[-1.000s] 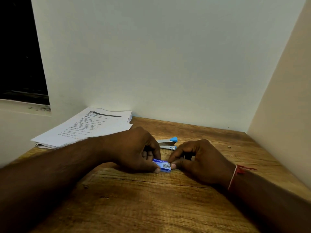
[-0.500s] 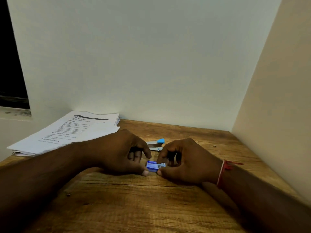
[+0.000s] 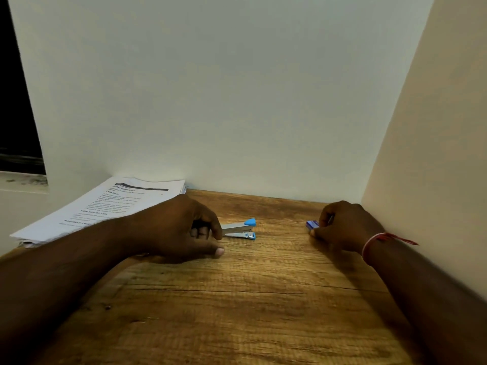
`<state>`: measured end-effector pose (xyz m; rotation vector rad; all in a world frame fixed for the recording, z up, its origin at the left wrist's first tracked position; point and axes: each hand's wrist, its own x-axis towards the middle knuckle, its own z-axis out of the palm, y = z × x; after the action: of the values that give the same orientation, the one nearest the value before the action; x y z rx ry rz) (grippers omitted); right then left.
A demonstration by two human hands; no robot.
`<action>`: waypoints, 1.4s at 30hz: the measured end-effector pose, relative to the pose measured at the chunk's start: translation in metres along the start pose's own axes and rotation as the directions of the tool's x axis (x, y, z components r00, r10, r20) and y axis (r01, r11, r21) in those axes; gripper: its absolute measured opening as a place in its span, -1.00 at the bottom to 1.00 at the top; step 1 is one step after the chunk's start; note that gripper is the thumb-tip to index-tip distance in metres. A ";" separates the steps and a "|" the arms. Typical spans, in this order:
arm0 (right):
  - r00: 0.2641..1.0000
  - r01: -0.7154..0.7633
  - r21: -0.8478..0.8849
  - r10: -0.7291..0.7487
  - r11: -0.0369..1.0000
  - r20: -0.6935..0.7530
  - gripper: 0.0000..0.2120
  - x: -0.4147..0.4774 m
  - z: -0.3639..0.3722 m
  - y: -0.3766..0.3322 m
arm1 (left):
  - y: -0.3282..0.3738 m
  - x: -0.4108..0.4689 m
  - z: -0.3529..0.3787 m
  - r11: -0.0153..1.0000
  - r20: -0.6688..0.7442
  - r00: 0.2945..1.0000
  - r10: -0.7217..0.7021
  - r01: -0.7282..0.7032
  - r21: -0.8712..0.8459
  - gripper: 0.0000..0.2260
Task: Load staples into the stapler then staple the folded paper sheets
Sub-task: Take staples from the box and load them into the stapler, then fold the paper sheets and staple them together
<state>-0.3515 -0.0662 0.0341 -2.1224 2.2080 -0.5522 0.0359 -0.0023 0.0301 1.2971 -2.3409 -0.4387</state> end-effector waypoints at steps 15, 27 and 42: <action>0.997 -0.078 -0.024 0.077 0.997 -0.021 -0.78 0.015 0.011 0.016 | -0.018 0.002 -0.013 0.996 -0.086 0.993 -0.081 0.085 0.041 -0.84; 0.919 0.395 0.307 -0.373 0.866 -0.131 -0.27 -0.053 0.036 -0.062 | -0.151 -0.051 -0.124 0.452 -0.428 0.576 -0.696 0.815 0.362 -0.09; 0.882 0.462 0.290 -0.468 0.838 -0.050 -0.19 -0.054 0.051 -0.076 | -0.095 -0.012 -0.064 0.681 -0.271 0.692 -0.669 0.717 0.149 -0.23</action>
<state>-0.2608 -0.0264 -0.0044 -2.4686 1.4596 -0.8102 0.1427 -0.0456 0.0381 2.2529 -1.6852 -0.2172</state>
